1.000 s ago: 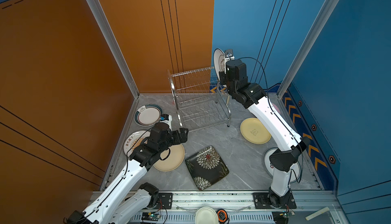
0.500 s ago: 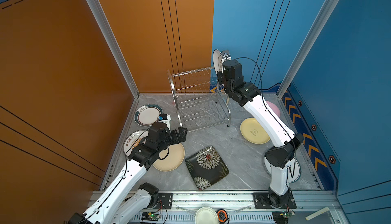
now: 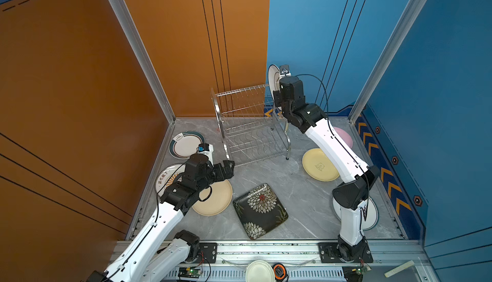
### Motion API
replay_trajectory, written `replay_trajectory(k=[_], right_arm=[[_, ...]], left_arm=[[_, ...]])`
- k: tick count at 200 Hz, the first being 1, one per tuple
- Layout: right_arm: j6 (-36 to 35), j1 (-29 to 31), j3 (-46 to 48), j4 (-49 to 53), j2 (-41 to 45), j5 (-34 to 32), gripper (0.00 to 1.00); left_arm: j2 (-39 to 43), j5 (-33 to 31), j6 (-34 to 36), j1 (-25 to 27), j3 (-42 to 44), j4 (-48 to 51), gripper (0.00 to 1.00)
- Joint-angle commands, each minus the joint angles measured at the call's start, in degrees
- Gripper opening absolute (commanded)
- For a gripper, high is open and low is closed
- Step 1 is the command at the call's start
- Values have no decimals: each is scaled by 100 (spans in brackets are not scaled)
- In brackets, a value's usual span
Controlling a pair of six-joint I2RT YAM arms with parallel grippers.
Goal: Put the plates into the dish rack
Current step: 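Lower the white plate into the rack slots with the right gripper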
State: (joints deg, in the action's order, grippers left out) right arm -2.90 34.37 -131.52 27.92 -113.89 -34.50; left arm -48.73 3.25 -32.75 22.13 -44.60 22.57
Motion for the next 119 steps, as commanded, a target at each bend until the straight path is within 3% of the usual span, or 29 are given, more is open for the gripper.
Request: replay_trajectory(k=[1, 68, 95, 119], right_arm=[[223, -53, 99, -101, -21, 142, 0], [307, -55, 232, 25, -35, 295, 0], [298, -53, 233, 77, -29, 299, 19], [289, -54, 241, 126, 5, 295, 28]], left_arm=[[74, 53, 67, -42, 80, 82, 98], [100, 32, 44, -42, 98, 86, 98], [118, 36, 31, -42, 106, 81, 98], [145, 51, 15, -42, 127, 89, 98]])
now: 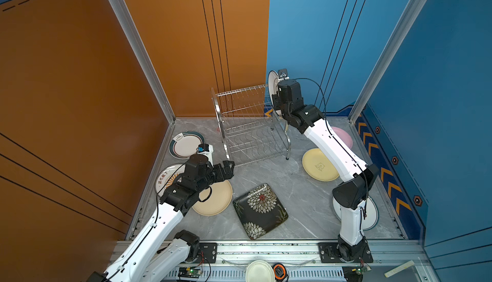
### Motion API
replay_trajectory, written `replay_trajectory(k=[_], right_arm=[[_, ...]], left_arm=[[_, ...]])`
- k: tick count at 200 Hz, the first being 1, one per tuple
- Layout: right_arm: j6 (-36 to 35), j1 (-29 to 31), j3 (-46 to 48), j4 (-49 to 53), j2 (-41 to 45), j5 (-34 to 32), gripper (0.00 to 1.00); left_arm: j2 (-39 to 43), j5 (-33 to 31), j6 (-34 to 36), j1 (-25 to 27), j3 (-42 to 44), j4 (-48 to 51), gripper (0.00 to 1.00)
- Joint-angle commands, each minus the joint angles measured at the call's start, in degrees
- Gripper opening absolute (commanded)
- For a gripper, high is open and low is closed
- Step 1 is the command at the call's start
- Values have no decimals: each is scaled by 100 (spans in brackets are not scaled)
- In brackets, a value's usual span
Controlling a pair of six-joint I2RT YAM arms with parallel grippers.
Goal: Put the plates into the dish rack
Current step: 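Lower the white plate into the rack slots with the right gripper, then release the white plate, move right gripper to dark square plate while left approaches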
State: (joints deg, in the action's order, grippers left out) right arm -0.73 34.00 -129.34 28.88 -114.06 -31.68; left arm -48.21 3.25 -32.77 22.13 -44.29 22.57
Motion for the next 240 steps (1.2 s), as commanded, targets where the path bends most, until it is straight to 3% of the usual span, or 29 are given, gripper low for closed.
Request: replay_trajectory(k=[1, 65, 123, 169, 201, 240], right_arm=[[73, -16, 23, 29, 24, 13, 28], [36, -6, 49, 161, 262, -5, 47], [76, 130, 293, 375, 684, 19, 74], [291, 202, 830, 528, 1251, 125, 84], [452, 272, 1270, 709, 1780, 213, 88], [843, 316, 2177, 1004, 2674, 416, 91]], left_arm=[[92, 48, 17, -42, 96, 85, 98], [185, 27, -11, -33, 144, 100, 98], [288, -33, -133, 32, 237, 129, 98], [364, -171, -263, 218, 223, 314, 98], [458, -338, -570, 538, 242, 542, 98], [613, -840, -1358, 1382, 434, 870, 98]])
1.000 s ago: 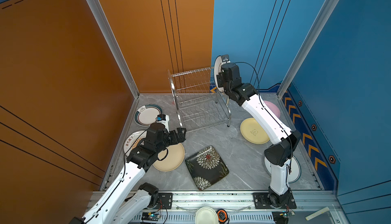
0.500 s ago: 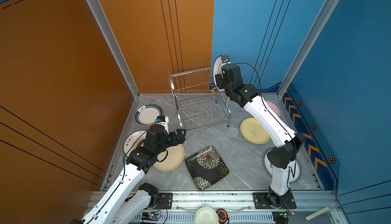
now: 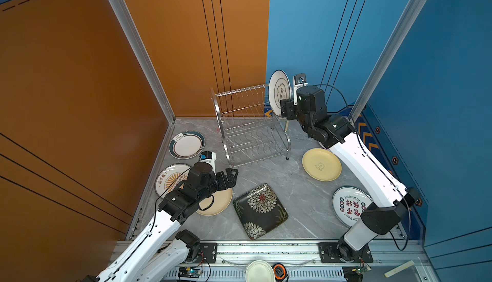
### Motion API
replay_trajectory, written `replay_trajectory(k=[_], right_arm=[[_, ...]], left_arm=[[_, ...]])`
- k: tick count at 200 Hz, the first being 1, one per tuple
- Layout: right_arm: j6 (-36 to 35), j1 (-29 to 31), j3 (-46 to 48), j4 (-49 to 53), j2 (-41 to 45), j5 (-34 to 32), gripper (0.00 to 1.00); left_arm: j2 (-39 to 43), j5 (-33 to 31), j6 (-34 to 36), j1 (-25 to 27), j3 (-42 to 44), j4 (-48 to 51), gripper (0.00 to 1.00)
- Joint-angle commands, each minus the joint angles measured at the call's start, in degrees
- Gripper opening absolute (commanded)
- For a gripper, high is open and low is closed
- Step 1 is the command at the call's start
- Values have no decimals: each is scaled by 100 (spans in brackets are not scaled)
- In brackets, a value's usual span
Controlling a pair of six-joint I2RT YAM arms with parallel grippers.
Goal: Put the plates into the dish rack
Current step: 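Release the white plate, move right gripper to dark square plate while left approaches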
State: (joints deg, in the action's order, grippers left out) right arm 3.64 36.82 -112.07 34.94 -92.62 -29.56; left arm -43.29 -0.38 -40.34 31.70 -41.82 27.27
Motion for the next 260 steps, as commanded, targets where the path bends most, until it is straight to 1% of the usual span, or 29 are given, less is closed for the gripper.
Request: replay_trajectory(k=[1, 17, 34, 59, 82, 101, 135, 158, 174, 195, 223, 228, 260], right_arm=[[421, 35, 480, 408, 550, 218, 91], [606, 29, 875, 549, 928, 345, 91], [813, -7, 1556, 668, 1349, 518, 92], [1162, -164, 2412, 848, 1864, 1031, 93], [1453, -291, 3210, 871, 2247, 1624, 93], [1666, -402, 3785, 859, 2433, 2097, 93], [1865, -624, 4718, 626, 2609, 3047, 93], [1891, -740, 5127, 502, 2618, 3524, 93], [1856, -813, 5338, 441, 2586, 3791, 93], [1833, -902, 5545, 391, 2556, 4028, 93], [1826, -989, 5725, 392, 2564, 4206, 93], [1825, -1007, 5759, 391, 2565, 4250, 93], [1817, -1136, 5953, 391, 2536, 4572, 93]], left_arm=[[124, -492, -626, 451, 198, 406, 98], [228, -758, -1038, 861, 341, 497, 98], [307, -1008, -1499, 1274, 514, 560, 98], [255, -1323, -2145, 1913, 757, 552, 98], [-11, -1359, -2697, 2359, 967, 528, 98], [-119, -1266, -3087, 2551, 1292, 228, 98], [-137, -996, -3404, 2567, 1726, -303, 98], [-437, -807, -3399, 2615, 1755, -449, 98], [-724, -654, -3358, 2613, 1787, -771, 98], [-1201, -421, -3328, 2612, 1854, -1336, 98], [-1686, -231, -3193, 2614, 1757, -1600, 98], [-1738, -201, -3183, 2604, 1757, -1816, 98], [-2029, -71, -3010, 2545, 1639, -1967, 98]])
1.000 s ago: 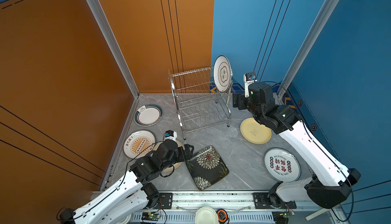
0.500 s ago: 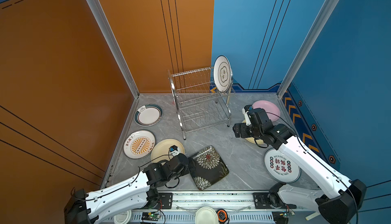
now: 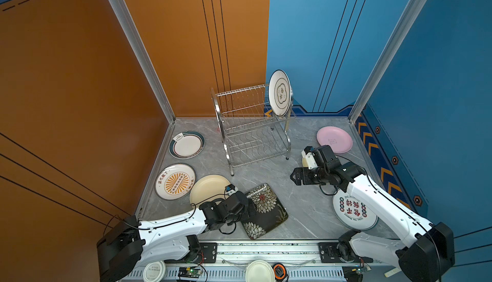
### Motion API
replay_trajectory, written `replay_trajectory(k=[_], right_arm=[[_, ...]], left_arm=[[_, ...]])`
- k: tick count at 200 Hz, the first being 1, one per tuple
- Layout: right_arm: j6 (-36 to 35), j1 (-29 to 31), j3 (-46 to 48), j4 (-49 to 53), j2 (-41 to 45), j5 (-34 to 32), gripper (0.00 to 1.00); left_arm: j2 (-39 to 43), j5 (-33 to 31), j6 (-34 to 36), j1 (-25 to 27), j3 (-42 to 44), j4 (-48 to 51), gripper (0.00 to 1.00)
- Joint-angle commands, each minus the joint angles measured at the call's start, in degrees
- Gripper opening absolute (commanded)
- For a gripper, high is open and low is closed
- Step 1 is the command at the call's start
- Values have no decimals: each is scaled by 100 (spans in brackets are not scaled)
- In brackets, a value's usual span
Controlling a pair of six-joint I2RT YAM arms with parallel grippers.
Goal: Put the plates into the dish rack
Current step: 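Release the white plate, move right gripper to dark square plate while left approaches, then grip the dark square plate's edges with both grippers and tilt it up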
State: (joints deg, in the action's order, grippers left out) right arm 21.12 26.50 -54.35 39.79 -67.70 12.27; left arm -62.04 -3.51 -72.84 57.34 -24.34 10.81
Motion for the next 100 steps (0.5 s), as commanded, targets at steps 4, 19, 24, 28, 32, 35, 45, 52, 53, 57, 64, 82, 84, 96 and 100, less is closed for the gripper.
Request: replay_trajectory(k=[4, 19, 24, 28, 32, 35, 45, 52, 53, 57, 64, 82, 84, 96, 100], right_arm=[[67, -117, 214, -94, 37, 418, 93], [72, -168, 322, -103, 19, 518, 93], [76, -186, 351, -103, 13, 550, 93], [76, -202, 376, -103, 14, 576, 93], [76, -222, 396, -111, 14, 606, 93], [83, -237, 412, -112, 12, 630, 93], [96, -288, 461, -128, 8, 711, 93], [110, -332, 491, -138, 4, 779, 93], [115, -335, 498, -138, 8, 786, 93], [120, -353, 515, -138, 7, 819, 93], [137, -388, 546, -147, -4, 867, 93], [195, -421, 648, -183, -6, 1000, 93], [207, -421, 663, -189, -6, 1015, 93], [283, -424, 775, -249, -29, 1128, 93], [322, -424, 812, -287, -39, 1178, 93]], left_arm=[[-178, 260, 276, -37, -136, -321, 98], [-293, 348, 453, -123, -242, -342, 99], [-335, 374, 510, -149, -284, -350, 99], [-370, 407, 564, -172, -311, -359, 99], [-416, 443, 610, -191, -351, -364, 99], [-446, 474, 657, -206, -379, -373, 99], [-553, 570, 791, -268, -456, -405, 99], [-658, 653, 883, -311, -528, -438, 100], [-672, 669, 906, -315, -541, -443, 100], [-736, 718, 970, -342, -594, -452, 100], [-848, 799, 1086, -373, -675, -473, 100], [-1174, 1085, 1370, -443, -941, -528, 99], [-1213, 1112, 1393, -450, -967, -534, 99], [-1429, 1310, 1576, -475, -1138, -549, 98], [-1483, 1369, 1632, -492, -1186, -550, 98]])
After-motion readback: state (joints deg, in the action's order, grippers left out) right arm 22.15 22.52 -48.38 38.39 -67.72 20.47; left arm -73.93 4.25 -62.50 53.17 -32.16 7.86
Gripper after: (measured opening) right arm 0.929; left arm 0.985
